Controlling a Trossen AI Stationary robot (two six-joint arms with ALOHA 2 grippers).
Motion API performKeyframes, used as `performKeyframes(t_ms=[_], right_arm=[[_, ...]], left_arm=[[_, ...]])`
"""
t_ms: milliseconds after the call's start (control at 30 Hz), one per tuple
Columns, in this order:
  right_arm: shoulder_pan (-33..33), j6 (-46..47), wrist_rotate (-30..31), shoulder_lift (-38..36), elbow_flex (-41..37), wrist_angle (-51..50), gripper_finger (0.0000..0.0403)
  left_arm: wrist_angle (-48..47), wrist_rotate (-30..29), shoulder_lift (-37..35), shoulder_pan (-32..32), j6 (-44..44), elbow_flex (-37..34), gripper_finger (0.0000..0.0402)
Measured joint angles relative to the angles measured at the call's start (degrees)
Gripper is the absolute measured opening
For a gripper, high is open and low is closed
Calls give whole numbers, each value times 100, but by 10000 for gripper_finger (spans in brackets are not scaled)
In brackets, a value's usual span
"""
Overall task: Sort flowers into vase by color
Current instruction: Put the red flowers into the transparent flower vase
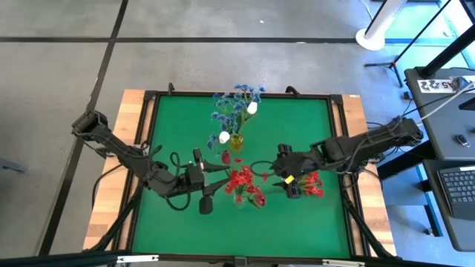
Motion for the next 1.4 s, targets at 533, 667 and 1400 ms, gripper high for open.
performKeyframes(t_ms=[533,667,1400], right_arm=[[1157,1772,693,-1092,-3000,1661,280],[1396,2074,923,-1087,-3285,1871,280],[1536,3165,1001,-929,-3989,1148,280]], left_arm=[[-791,452,-165,89,-636,-291,153],[-480,651,-388,53,-678,-642,141],[2018,938,-1698,-438,-927,-3053,121]])
